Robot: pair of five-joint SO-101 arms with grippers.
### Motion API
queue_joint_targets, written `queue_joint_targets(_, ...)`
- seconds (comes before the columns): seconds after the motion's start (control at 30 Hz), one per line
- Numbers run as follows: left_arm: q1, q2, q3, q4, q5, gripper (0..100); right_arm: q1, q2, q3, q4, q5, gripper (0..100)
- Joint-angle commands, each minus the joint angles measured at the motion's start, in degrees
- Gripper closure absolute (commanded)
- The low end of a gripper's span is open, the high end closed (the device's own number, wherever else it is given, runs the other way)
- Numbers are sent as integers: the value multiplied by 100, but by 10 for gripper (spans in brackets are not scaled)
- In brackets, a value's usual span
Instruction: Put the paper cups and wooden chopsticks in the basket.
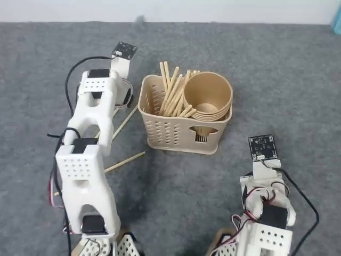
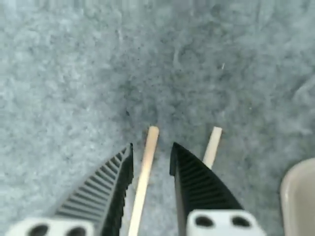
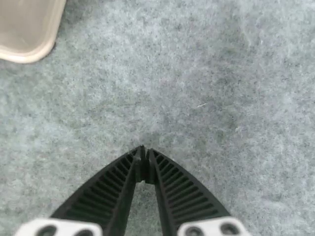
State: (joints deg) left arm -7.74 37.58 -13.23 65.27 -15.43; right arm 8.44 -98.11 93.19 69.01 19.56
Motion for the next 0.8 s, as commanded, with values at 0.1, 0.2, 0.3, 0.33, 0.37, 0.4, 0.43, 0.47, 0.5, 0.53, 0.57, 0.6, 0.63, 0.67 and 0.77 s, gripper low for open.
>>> queue_joint_targets(0.1,26,-26,-242,264,-79,975,-4,-57,-79,40,79,992)
queue_joint_targets(0.2,0,-18,-233,264,-79,983,-4,-57,-79,40,79,992)
queue_joint_targets(0.3,-9,-9,-224,457,-79,977,-4,-57,-79,40,79,992)
queue_joint_targets(0.33,9,26,-224,554,-79,977,-4,-57,-79,40,79,992)
queue_joint_targets(0.37,26,97,-242,633,-79,977,-4,-57,-79,40,79,992)
queue_joint_targets(0.4,35,132,-277,686,-88,977,-4,-57,-79,40,79,992)
queue_joint_targets(0.43,35,185,-338,721,-88,977,-4,-57,-79,40,79,992)
queue_joint_targets(0.47,35,237,-444,756,-88,977,-4,-57,-79,40,79,992)
queue_joint_targets(0.5,35,299,-558,853,-88,977,-4,-57,-79,40,79,992)
queue_joint_targets(0.53,35,343,-655,923,-88,976,-4,-57,-79,40,79,992)
queue_joint_targets(0.57,35,404,-752,985,-88,976,-4,-57,-79,40,79,992)
queue_joint_targets(0.6,35,475,-840,1020,-88,976,-4,-57,-79,40,79,992)
queue_joint_targets(0.63,35,545,-927,1037,-88,976,-4,-57,-79,40,79,992)
queue_joint_targets(0.67,35,598,-1015,1064,-88,972,-4,-57,-79,40,79,992)
queue_joint_targets(0.77,9,765,-1376,1354,-88,900,-4,-57,-79,40,79,992)
